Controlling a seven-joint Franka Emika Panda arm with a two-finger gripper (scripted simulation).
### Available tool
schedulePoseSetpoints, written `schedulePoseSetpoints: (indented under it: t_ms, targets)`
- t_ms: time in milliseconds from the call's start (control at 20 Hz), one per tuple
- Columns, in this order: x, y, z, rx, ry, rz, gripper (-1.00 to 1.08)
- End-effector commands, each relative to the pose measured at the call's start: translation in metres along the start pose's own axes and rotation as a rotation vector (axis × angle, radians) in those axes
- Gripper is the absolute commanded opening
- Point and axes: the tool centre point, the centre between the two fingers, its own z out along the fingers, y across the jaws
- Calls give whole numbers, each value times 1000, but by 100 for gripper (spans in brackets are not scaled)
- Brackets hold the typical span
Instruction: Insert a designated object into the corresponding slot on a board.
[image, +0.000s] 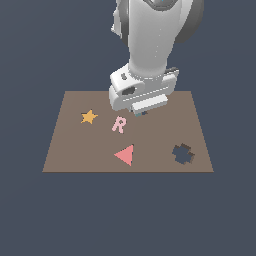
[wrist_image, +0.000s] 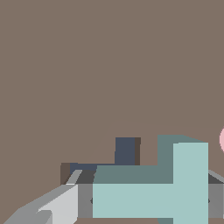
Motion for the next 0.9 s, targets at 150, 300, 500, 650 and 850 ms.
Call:
schedulePoseSetpoints:
  t_ms: [150, 300, 500, 650, 850]
  targets:
    - [-4, -23, -1, 0, 0, 20, -100]
    - [-5, -28, -1, 0, 0, 24, -100]
    - [-5, -28, -1, 0, 0, 22, -100]
    - [-4, -29, 4, 0, 0, 23, -100]
    - [-4, -29, 9, 0, 0, 24, -100]
